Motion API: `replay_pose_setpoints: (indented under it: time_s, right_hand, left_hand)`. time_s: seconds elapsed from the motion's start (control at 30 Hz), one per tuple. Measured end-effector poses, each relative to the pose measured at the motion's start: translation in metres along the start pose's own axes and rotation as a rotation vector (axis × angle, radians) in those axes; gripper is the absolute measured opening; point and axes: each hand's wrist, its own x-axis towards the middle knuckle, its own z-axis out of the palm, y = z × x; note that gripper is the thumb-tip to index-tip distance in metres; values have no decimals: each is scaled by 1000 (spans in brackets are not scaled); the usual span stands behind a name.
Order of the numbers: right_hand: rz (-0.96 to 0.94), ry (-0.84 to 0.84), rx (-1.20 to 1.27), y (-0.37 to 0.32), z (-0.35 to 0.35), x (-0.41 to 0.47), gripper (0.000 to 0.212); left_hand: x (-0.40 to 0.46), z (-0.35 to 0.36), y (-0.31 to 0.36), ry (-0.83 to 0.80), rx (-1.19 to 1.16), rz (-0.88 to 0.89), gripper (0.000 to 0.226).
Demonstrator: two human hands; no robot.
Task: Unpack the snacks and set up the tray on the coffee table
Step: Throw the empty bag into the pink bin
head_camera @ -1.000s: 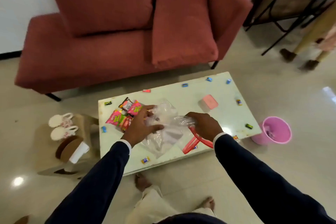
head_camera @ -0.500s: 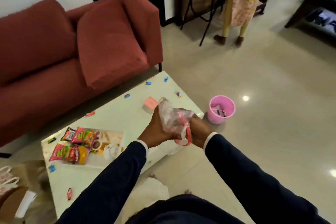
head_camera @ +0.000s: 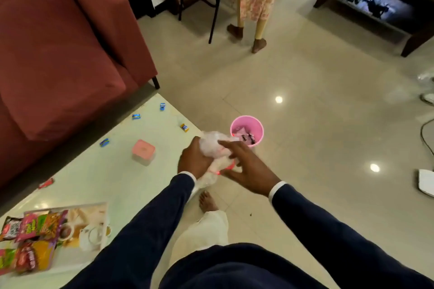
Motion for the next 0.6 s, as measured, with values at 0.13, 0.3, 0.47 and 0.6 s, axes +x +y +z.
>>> replay_pose_setpoints:
  time_s: [0.13, 0.3, 0.47, 0.6]
  right_hand:
    - [230, -31, -38, 34, 5, 39, 121]
    - [260, 38, -34, 93, -20, 73, 110]
    - [312, -76, -176, 165, -39, 116, 65]
    - [312, -99, -55, 224, -42, 163, 63]
  left_hand:
    - [34, 46, 40, -432, -626, -188, 47]
    - [75, 73, 54, -635, -719, -319, 28]
    - [127, 106, 61, -545, -129, -164, 47]
    - [182, 146, 57, -311, -118, -66, 103]
